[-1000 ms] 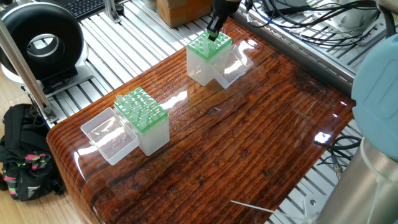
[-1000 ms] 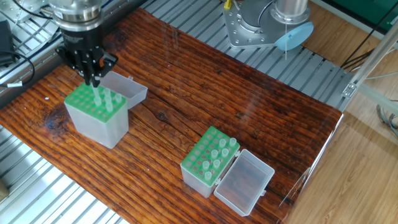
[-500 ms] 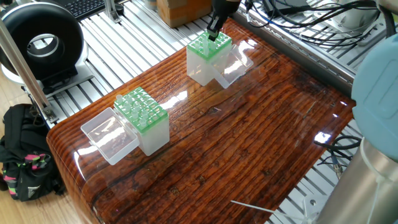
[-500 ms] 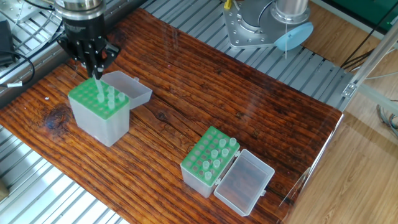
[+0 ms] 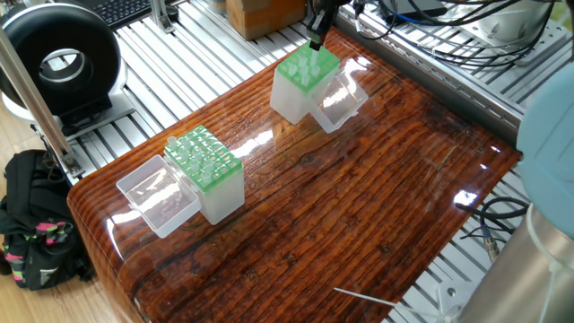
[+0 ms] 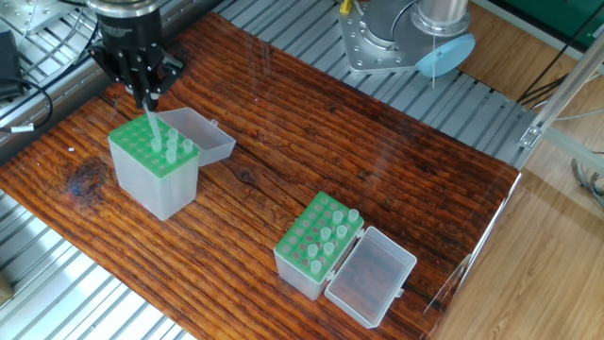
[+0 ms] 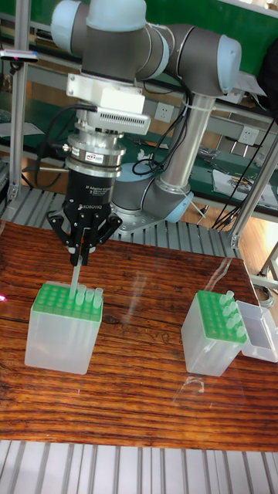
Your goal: Transfer all large pipette tips from one holder to another
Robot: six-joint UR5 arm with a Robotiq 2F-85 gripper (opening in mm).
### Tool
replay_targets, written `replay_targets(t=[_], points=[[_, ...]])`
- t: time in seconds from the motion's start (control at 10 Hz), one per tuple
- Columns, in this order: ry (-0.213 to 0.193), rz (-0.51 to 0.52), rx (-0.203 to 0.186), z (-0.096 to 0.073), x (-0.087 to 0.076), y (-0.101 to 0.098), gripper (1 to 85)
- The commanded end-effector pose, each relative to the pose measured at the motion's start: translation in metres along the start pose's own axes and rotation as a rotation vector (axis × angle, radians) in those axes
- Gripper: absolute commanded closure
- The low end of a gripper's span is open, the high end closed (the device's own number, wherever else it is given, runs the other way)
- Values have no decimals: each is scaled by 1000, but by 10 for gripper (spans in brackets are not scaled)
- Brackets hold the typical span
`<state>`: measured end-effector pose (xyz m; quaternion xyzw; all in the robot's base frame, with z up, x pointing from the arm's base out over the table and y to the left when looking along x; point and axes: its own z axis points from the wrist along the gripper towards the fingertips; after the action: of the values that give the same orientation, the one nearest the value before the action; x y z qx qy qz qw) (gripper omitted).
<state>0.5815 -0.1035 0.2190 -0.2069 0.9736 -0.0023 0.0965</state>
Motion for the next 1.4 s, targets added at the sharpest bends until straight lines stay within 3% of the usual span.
replay_targets(t=[0.0, 1.3], points=[[-8, -9, 3, -7, 1, -2, 847], [-13, -7, 7, -31, 19, 7, 847]])
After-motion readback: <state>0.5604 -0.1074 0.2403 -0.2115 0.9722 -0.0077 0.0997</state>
